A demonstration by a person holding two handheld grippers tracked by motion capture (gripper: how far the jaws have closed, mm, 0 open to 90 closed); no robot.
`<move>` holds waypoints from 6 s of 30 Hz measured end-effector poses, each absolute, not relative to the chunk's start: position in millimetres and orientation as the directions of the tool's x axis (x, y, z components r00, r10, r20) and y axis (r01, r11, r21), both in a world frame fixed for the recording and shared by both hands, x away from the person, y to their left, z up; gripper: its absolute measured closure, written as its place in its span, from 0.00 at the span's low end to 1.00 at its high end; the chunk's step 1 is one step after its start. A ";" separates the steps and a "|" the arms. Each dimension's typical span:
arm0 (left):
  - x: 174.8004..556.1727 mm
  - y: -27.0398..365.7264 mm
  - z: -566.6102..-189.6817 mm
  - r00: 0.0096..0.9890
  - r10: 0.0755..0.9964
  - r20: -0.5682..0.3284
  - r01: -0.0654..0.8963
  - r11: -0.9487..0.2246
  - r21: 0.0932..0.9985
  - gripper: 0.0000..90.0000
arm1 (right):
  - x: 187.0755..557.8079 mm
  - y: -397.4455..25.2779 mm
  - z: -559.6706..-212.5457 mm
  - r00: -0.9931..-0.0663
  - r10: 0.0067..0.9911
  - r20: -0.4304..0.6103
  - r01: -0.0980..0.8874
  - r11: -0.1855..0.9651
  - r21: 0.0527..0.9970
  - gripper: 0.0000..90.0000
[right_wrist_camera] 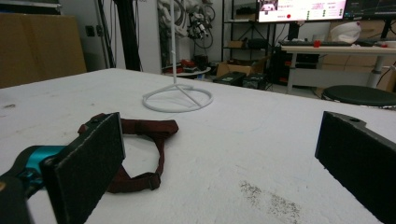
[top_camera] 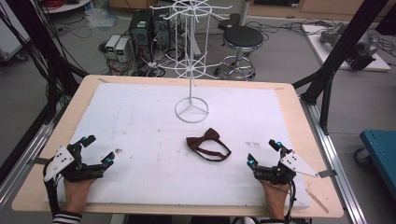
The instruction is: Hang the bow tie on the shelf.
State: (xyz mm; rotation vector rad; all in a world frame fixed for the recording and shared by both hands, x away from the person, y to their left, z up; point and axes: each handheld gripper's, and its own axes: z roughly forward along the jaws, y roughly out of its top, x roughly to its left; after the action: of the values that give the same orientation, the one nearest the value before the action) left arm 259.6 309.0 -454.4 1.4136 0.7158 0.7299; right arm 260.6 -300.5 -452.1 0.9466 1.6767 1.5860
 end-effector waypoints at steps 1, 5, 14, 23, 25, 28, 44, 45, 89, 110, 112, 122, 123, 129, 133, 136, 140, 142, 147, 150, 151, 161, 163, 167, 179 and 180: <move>259.9 309.3 -454.2 0.599 0.801 -0.008 -0.017 0.022 1.000 0.03 | 260.5 -300.1 -452.1 -0.540 0.841 0.027 0.075 0.016 0.997 0.01; 259.9 309.2 -454.2 0.598 0.802 -0.006 -0.019 0.021 1.000 0.03 | 260.5 -300.2 -452.1 -0.542 0.840 0.030 0.076 0.014 0.997 0.01; 259.3 308.9 -454.3 0.597 0.802 -0.004 -0.022 0.021 1.000 0.03 | 260.2 -298.8 -451.8 -0.538 0.843 0.010 0.067 0.031 0.997 0.01; 259.2 308.8 -454.3 0.597 0.802 -0.005 -0.022 0.023 0.999 0.03 | 259.6 -298.5 -451.5 -0.540 0.842 0.005 0.064 0.035 0.997 0.01; 259.2 308.8 -454.3 0.597 0.802 -0.004 -0.023 0.022 0.999 0.03 | 259.7 -298.9 -451.4 -0.540 0.842 0.008 0.063 0.031 0.998 0.01; 259.4 309.0 -454.3 0.597 0.802 -0.003 -0.023 0.021 0.999 0.03 | 261.4 -300.5 -450.9 -0.544 0.839 0.027 0.075 0.017 0.997 0.01; 259.2 308.9 -454.3 0.598 0.802 -0.005 -0.023 0.023 0.999 0.03 | 281.6 -292.4 -413.8 -0.623 0.781 -0.032 0.116 0.133 0.984 0.01; 259.3 308.9 -454.3 0.598 0.802 -0.005 -0.022 0.023 0.999 0.03 | 283.6 -291.5 -411.6 -0.631 0.775 -0.036 0.117 0.141 0.983 0.01; 259.1 309.7 -454.5 0.598 0.801 -0.008 -0.026 0.030 0.999 0.03 | 390.2 -182.1 -360.6 -0.949 0.301 -0.090 0.133 0.646 0.752 0.01; 259.3 310.1 -454.5 0.598 0.801 -0.014 -0.021 0.033 0.999 0.03 | 414.3 -152.3 -390.9 -0.975 0.197 -0.103 0.094 0.786 0.611 0.01; 259.3 310.0 -454.5 0.598 0.802 -0.014 -0.022 0.034 0.999 0.03 | 415.4 -150.4 -393.4 -0.976 0.192 -0.108 0.090 0.796 0.599 0.04; 259.3 310.0 -454.5 0.598 0.801 -0.015 -0.022 0.035 0.999 0.03 | 417.8 -141.6 -402.8 -0.977 0.163 -0.135 0.062 0.830 0.554 0.06; 259.4 310.1 -454.5 0.598 0.801 -0.015 -0.022 0.035 0.999 0.03 | 418.0 -141.4 -402.8 -0.977 0.160 -0.139 0.059 0.834 0.548 0.07; 259.3 310.1 -454.5 0.599 0.800 -0.012 -0.023 0.032 0.999 0.03 | 418.2 -138.8 -404.0 -0.981 0.114 -0.154 0.016 0.848 0.529 0.23; 259.3 310.1 -454.5 0.599 0.800 -0.011 -0.024 0.032 0.999 0.03 | 417.6 -136.8 -406.2 -0.984 0.089 -0.152 -0.002 0.857 0.515 0.30; 259.3 310.3 -454.5 0.600 0.800 -0.010 -0.024 0.031 0.999 0.03 | 418.0 -135.9 -407.3 -0.984 0.092 -0.151 0.001 0.857 0.515 0.34; 259.3 310.2 -454.5 0.600 0.800 -0.011 -0.024 0.032 0.999 0.03 | 418.1 -132.8 -410.1 -0.987 0.068 -0.142 -0.014 0.860 0.509 0.39; 259.3 310.1 -454.5 0.600 0.800 -0.011 -0.025 0.032 0.999 0.03 | 418.3 -131.5 -411.7 -0.988 0.062 -0.142 -0.017 0.868 0.497 0.41; 259.2 310.1 -454.5 0.600 0.800 -0.009 -0.026 0.031 0.999 0.03 | 417.5 -129.0 -413.9 -0.986 0.030 -0.167 -0.047 0.898 0.437 0.59; 259.2 310.1 -454.5 0.600 0.800 -0.010 -0.026 0.031 0.999 0.03 | 416.0 -126.8 -413.1 -0.983 0.016 -0.185 -0.061 0.913 0.404 0.73; 259.2 310.1 -454.6 0.600 0.800 -0.009 -0.026 0.031 0.999 0.03 | 416.1 -126.1 -412.5 -0.983 -0.001 -0.184 -0.076 0.914 0.398 0.81; 259.2 310.0 -454.6 0.600 0.800 -0.009 -0.026 0.031 0.999 0.03 | 415.8 -129.0 -405.1 -0.985 0.023 -0.170 -0.054 0.900 0.433 0.85; 259.2 309.9 -454.6 0.600 0.800 -0.009 -0.027 0.031 0.999 0.03 | 415.3 -130.9 -402.1 -0.985 0.033 -0.167 -0.047 0.890 0.453 0.85; 259.1 309.8 -454.6 0.599 0.801 -0.009 -0.027 0.031 0.999 0.03 | 413.4 -135.4 -395.7 -0.984 0.050 -0.170 -0.038 0.877 0.479 0.85; 259.1 309.7 -454.6 0.599 0.801 -0.009 -0.027 0.031 0.999 0.03 | 401.9 -152.2 -364.1 -0.974 0.126 -0.188 -0.026 0.763 0.646 0.85; 259.0 309.7 -454.6 0.598 0.801 -0.009 -0.027 0.031 0.999 0.03 | 400.9 -153.3 -362.0 -0.974 0.132 -0.186 -0.023 0.756 0.654 0.85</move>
State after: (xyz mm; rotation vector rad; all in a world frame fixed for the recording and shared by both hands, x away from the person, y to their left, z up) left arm 259.0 309.7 -454.6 1.4053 0.7130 0.7294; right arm 400.9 -153.3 -362.0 0.0860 2.7327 1.0223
